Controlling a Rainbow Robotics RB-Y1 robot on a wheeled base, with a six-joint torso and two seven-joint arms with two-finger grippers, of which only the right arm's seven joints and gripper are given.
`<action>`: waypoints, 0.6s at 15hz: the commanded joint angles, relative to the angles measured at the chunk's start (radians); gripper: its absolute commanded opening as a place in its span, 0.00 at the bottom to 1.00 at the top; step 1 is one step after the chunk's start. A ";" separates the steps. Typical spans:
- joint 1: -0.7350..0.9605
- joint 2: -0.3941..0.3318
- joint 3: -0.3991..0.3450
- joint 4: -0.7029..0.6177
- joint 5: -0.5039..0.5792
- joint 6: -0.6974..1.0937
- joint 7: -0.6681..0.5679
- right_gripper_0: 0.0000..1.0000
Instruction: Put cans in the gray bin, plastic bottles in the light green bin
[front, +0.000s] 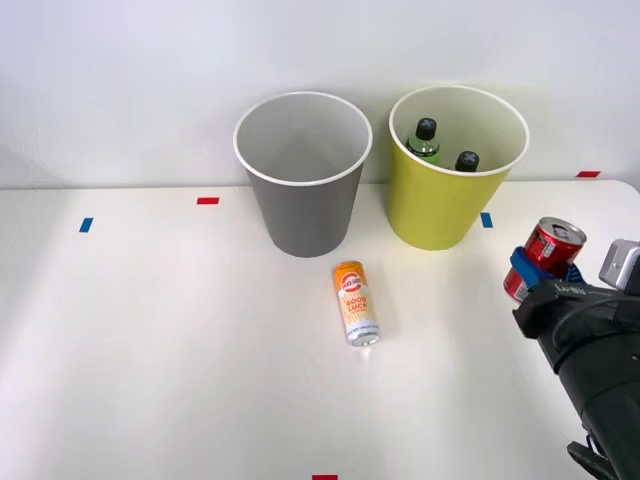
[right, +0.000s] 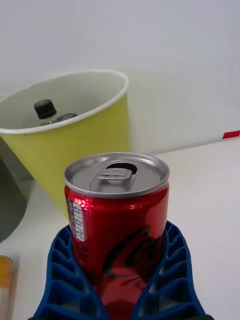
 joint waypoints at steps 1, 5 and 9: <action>-0.004 0.017 -0.037 0.056 0.029 -0.192 -0.005 0.00; -0.129 0.052 -0.058 0.203 0.059 -0.444 -0.013 0.00; -0.306 0.115 -0.060 0.283 0.058 -0.557 -0.024 0.00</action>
